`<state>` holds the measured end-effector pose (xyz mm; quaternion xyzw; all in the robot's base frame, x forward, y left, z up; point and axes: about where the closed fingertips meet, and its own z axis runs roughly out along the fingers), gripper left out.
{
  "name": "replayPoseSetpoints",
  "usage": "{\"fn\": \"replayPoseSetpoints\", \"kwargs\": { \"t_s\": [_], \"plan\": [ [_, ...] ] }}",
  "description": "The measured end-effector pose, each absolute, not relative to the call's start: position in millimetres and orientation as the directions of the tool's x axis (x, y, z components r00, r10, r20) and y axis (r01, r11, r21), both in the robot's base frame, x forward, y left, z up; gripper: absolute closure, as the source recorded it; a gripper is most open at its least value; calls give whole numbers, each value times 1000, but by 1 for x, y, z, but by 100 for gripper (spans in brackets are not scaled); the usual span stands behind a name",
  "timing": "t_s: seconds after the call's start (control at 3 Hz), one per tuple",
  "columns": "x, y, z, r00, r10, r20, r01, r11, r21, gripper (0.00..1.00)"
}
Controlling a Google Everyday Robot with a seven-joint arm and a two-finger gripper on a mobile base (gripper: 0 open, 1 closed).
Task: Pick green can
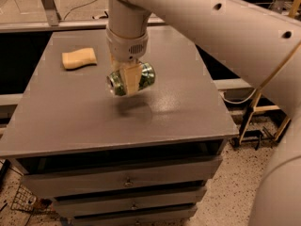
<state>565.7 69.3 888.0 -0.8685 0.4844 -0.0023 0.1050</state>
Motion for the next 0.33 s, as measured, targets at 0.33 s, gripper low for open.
{"fn": "replayPoseSetpoints", "kwargs": {
  "t_s": [0.33],
  "plan": [
    [576,54,910,501,-860,-94,-851,-471,-233,100]
  ]
}}
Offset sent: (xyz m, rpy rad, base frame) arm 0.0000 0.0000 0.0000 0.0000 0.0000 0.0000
